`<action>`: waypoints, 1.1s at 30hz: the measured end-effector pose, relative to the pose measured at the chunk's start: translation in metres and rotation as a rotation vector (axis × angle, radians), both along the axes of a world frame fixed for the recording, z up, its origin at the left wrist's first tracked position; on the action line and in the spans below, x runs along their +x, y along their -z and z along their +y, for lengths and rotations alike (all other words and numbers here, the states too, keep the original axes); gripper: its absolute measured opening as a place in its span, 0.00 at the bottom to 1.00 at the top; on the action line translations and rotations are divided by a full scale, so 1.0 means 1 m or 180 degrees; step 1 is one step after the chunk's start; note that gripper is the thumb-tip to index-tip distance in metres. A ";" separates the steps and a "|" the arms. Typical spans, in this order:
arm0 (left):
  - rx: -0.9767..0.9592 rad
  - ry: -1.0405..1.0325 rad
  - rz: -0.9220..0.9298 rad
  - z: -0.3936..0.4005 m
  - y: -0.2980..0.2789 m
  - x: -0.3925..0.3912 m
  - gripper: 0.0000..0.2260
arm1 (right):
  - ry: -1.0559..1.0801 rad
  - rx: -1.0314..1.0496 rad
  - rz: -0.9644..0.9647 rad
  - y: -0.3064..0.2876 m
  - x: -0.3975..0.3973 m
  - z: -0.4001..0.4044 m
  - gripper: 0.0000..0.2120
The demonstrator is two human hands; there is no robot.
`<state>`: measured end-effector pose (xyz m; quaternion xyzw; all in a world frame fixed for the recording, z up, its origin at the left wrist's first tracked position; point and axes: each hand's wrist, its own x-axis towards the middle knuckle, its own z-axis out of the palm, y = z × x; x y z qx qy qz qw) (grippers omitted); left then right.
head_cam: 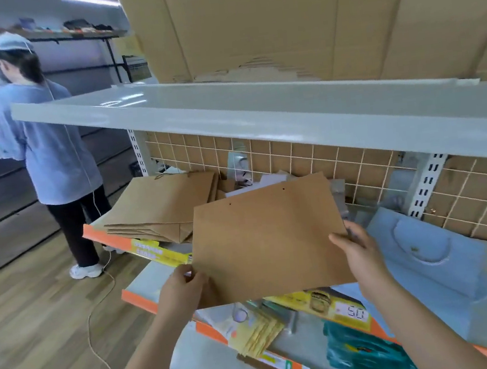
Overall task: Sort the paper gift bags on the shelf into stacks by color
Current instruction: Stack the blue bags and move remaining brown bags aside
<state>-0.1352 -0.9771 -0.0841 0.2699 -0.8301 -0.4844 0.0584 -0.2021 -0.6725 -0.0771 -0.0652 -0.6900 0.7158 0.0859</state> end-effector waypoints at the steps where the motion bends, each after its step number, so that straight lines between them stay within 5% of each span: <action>1: 0.0014 0.0010 -0.0010 -0.012 -0.001 -0.009 0.14 | 0.0029 -0.0052 -0.0020 0.002 -0.012 -0.011 0.15; 9: -0.0313 -0.0129 -0.0068 -0.124 -0.010 -0.059 0.13 | -0.0065 0.0010 0.0068 -0.003 -0.094 -0.104 0.10; 21: 0.0132 -0.0026 0.0173 -0.255 0.003 -0.160 0.07 | 0.0228 -0.0402 -0.0143 0.005 -0.156 -0.234 0.10; 25: -0.0273 0.0176 -0.0006 -0.298 0.005 -0.205 0.08 | 0.0403 -0.0328 -0.0331 0.011 -0.176 -0.286 0.09; 28: -0.0446 0.0344 -0.0062 -0.325 0.004 -0.235 0.11 | 0.0570 0.0492 -0.0617 0.015 -0.186 -0.316 0.04; 33: -0.0704 0.0741 -0.0193 -0.353 0.007 -0.270 0.19 | 0.0494 0.1690 -0.0960 0.018 -0.185 -0.353 0.25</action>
